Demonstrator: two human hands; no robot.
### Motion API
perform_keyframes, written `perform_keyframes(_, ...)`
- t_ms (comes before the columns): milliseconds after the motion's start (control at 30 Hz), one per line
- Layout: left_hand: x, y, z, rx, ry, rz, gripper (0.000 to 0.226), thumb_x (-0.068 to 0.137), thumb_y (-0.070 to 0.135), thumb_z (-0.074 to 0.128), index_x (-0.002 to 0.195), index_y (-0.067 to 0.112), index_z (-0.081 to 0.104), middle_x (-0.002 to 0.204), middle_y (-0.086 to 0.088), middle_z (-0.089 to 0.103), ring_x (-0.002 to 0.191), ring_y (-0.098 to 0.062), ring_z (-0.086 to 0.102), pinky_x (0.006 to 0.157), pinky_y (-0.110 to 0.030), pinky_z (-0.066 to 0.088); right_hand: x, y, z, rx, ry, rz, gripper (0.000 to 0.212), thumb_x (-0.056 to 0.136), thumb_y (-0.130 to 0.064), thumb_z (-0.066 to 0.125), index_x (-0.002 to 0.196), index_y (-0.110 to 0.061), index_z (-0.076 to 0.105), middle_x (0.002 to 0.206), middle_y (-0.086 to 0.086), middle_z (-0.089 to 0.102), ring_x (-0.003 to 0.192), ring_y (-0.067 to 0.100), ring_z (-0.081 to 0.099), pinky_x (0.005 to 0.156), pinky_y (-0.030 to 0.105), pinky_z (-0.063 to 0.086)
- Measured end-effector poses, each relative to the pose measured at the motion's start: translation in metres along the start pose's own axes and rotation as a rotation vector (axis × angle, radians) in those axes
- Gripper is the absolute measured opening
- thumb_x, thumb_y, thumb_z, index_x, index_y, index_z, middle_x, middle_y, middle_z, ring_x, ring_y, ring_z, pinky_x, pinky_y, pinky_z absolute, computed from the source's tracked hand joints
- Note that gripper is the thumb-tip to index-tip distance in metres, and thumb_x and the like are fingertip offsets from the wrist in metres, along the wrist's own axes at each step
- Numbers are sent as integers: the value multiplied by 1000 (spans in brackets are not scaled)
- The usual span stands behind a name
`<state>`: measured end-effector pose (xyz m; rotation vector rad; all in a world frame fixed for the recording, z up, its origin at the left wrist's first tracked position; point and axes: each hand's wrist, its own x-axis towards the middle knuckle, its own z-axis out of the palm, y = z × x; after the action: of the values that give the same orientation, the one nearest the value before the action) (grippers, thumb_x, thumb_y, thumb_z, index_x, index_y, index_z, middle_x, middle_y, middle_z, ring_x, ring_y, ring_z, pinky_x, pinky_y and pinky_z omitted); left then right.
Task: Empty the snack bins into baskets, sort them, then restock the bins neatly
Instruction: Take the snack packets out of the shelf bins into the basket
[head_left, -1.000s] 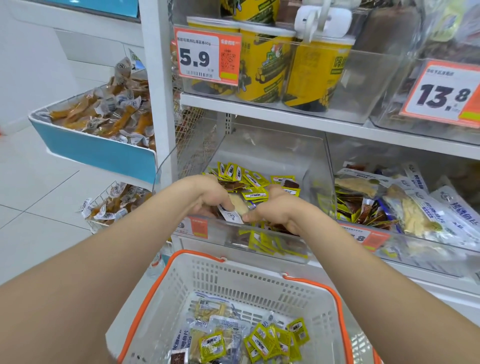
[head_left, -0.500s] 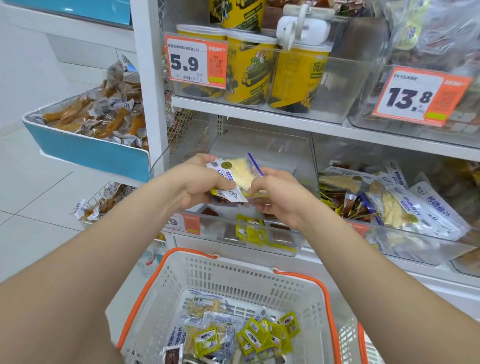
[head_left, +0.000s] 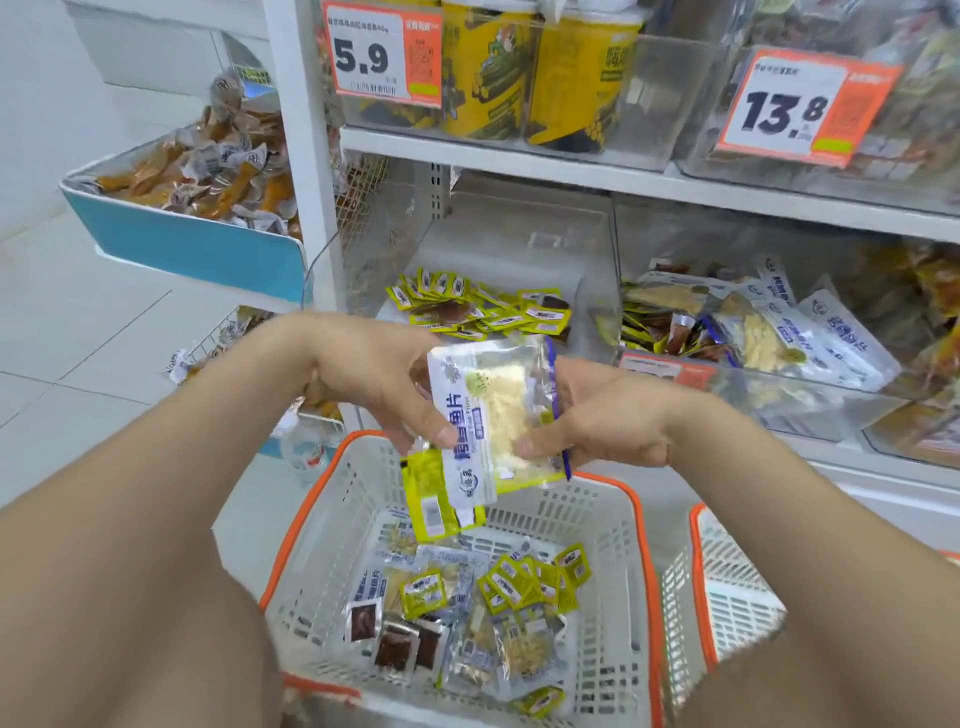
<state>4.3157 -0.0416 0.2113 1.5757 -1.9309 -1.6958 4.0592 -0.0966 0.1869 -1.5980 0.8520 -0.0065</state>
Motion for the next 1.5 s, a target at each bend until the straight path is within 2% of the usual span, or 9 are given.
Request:
perform_keyframes(167, -1, -8, 4, 373, 115, -269, 24, 87, 25, 84, 108, 14, 75, 93, -6, 79, 76, -9, 73, 68, -27, 57, 1, 28, 22, -880, 92, 47, 25, 76, -7, 74, 95, -10, 57, 81, 7, 62, 69, 18, 56, 60, 36, 49)
perform_keyframes(300, 8, 0, -4, 274, 429, -85, 8, 97, 17, 68, 94, 14, 75, 81, -7, 77, 71, -18, 74, 63, -31, 58, 16, 43, 39, -1105, -36, 127, 57, 83, -25, 74, 135, -21, 51, 119, 7, 62, 106, 31, 62, 87, 40, 56)
perform_keyframes(433, 29, 1, -21, 307, 869, 19, 13, 92, 21, 65, 86, 19, 76, 70, -4, 73, 59, -11, 61, 59, -21, 48, 19, 3, 29, -850, 139, -161, 32, 94, -24, 68, 127, -25, 66, 104, -3, 76, 79, 8, 65, 84, 28, 52)
perform_keyframes(533, 51, -7, -41, 369, 1001, -53, 16, 91, 20, 65, 102, 21, 76, 93, -1, 76, 93, -21, 69, 80, -28, 50, 32, -27, 14, -398, 554, -354, 20, 89, -7, 62, 96, -23, 74, 67, -3, 72, 54, 8, 63, 63, 25, 51)
perform_keyframes(633, 73, -18, -61, 452, 851, -224, 39, 93, 20, 68, 131, 11, 66, 133, -13, 66, 126, -34, 59, 98, -34, 46, 61, -31, -11, -491, 852, -321, 26, 83, -7, 60, 97, -24, 73, 72, -6, 72, 70, 10, 68, 78, 29, 55)
perform_keyframes(767, 103, -28, -86, 435, 655, -314, 67, 85, 33, 64, 144, 5, 52, 150, -21, 50, 137, -37, 49, 110, -40, 44, 112, -28, -37, -702, 735, -43, 46, 84, -12, 63, 130, -12, 65, 124, 12, 70, 124, 37, 59, 98, 38, 50)
perform_keyframes(967, 152, -49, -116, 558, 602, -369, 68, 101, 40, 44, 164, 26, 23, 173, -16, 8, 157, -42, 16, 127, -50, 18, 175, -27, -56, -646, 670, 141, 73, 85, -17, 63, 151, -12, 34, 145, 22, 46, 138, 45, 42, 111, 48, 41)
perform_keyframes(1233, 147, -39, -114, 632, 391, -203, 42, 97, 33, 66, 138, 29, 61, 133, -6, 64, 112, -26, 61, 91, -31, 48, 199, -34, -75, -560, 485, 378, 130, 43, -72, 53, 163, -41, 14, 172, 6, 19, 157, 39, 18, 122, 60, 23)
perform_keyframes(1500, 118, -44, -117, 741, 300, -361, 113, 65, 36, 98, 158, 24, 36, 150, -3, 44, 135, -24, 51, 108, -31, 46, 209, -27, -58, -973, 158, 265, 154, 19, -93, 74, 156, -56, 14, 161, -1, 29, 149, 37, 24, 116, 58, 34)
